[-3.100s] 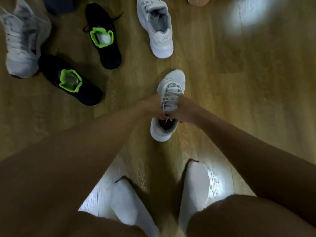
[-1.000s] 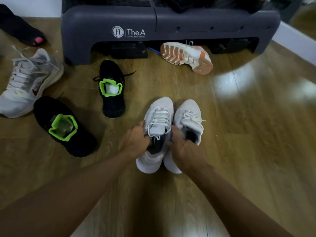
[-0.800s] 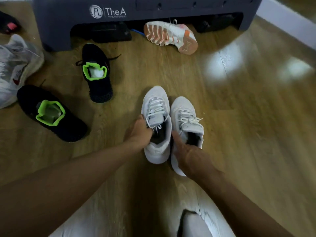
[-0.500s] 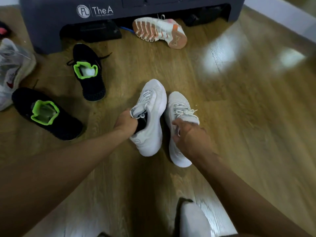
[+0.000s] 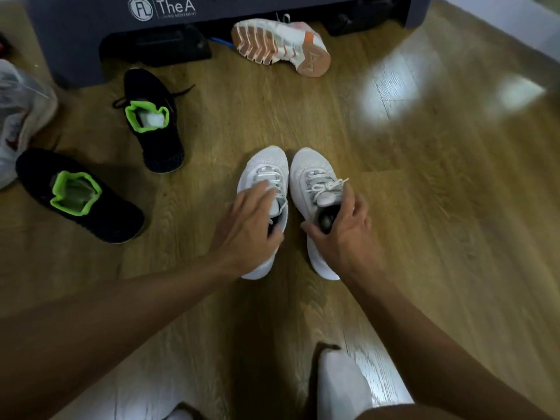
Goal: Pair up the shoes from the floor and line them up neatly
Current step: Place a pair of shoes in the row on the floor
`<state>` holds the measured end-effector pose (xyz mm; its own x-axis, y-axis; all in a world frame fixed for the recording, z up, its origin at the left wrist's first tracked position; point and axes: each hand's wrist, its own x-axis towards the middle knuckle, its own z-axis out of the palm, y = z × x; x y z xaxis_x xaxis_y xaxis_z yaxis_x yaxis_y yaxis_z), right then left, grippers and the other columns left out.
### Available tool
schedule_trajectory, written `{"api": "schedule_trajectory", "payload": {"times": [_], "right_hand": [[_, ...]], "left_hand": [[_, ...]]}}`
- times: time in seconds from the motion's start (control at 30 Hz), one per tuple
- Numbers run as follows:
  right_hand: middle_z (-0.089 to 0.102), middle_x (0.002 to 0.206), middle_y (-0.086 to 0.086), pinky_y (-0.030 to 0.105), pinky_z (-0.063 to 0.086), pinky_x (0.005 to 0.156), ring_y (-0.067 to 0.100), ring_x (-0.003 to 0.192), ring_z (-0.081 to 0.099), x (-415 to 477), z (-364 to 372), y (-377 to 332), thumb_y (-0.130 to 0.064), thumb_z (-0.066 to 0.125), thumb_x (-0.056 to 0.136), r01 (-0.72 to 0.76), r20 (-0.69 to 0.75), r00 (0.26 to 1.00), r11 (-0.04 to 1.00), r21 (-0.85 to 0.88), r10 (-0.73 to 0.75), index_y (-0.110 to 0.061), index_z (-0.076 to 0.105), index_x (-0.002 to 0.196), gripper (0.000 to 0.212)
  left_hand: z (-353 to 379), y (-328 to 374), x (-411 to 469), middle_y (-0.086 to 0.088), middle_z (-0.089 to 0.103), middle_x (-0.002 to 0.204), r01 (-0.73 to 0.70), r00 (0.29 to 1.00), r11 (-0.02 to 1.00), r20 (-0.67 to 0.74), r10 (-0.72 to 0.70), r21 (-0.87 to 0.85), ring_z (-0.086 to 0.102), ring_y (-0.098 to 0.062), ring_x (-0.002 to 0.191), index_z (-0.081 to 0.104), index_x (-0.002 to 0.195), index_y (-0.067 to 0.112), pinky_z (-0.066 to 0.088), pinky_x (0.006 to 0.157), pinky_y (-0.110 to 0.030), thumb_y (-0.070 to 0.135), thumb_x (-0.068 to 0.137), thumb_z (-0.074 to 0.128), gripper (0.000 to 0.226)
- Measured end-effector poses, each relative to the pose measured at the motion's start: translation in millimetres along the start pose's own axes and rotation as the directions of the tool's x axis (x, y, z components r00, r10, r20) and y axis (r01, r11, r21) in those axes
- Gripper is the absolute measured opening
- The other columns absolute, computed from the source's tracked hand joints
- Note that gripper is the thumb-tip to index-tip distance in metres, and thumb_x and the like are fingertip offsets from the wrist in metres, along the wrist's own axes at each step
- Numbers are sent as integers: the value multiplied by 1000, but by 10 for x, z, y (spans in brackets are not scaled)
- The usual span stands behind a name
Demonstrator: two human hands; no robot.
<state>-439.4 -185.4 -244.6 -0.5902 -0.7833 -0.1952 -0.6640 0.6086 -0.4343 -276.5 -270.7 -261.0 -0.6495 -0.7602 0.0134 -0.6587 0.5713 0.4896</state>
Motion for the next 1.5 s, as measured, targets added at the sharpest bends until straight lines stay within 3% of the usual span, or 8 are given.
{"api": "schedule_trajectory", "payload": {"times": [0.2,0.37,0.47,0.63,0.77,1.03,1.33,1.5], "right_hand": [[8,157,11,45,36,110,32,143,19,-298,130,49,-42,71,79,133,76,988,991,19,-134,-23,-1,151,104],[52,124,5,38,47,85,25,111,51,-584,232,171,-32,60,88,371,-24,924,909,-189,-381,-17,51,123,39],[60,112,4,39,45,80,25,104,54,-477,228,125,-35,53,91,391,188,916,895,-214,-355,-17,49,120,34],[62,110,16,44,50,78,34,99,56,-323,-35,-156,-27,50,92,360,342,896,915,-184,-284,-10,47,122,35],[65,113,20,38,48,81,36,103,59,-263,-710,-503,-18,50,92,362,420,869,915,-178,-262,0,57,121,34],[68,96,17,33,45,69,35,91,63,-927,-3201,-1452,-16,57,83,384,523,817,905,-184,-241,-2,66,100,23],[62,88,20,26,35,56,30,83,62,-1897,-5784,-2354,-15,49,84,207,284,948,957,-204,-145,1,62,96,24],[62,113,16,30,39,77,33,105,58,-2630,-6614,-2360,-13,47,91,71,119,992,963,-260,-41,-4,58,116,29]], "left_hand": [[-50,-175,-138,-2,61,79,-406,909,855,48,414,321,57,-22,75,60,83,13,42,74,-37,51,75,55,40],[96,-95,-112,-1,63,62,-431,902,832,186,389,350,58,-23,65,58,70,15,26,76,-37,38,72,48,25],[202,8,-82,-3,62,56,-460,887,829,208,412,318,57,-26,53,57,71,13,26,79,-36,31,75,44,22],[-87,241,144,-4,68,99,-454,812,797,553,187,398,59,-26,96,64,96,15,34,89,-37,30,92,43,26],[-829,728,244,-4,62,100,-371,831,871,533,157,321,53,-27,106,61,94,15,25,91,-39,23,91,46,17],[-3132,2267,23,-10,62,91,-147,784,981,620,36,128,60,-32,86,49,75,15,44,66,-37,20,89,53,15],[-5201,4035,-321,-7,60,126,-283,883,941,432,181,184,54,-28,116,57,123,15,41,77,-35,24,94,47,31],[-5666,4746,-556,-12,59,123,-398,836,908,459,302,128,56,-34,110,56,120,13,42,77,-38,24,94,45,30]]}}
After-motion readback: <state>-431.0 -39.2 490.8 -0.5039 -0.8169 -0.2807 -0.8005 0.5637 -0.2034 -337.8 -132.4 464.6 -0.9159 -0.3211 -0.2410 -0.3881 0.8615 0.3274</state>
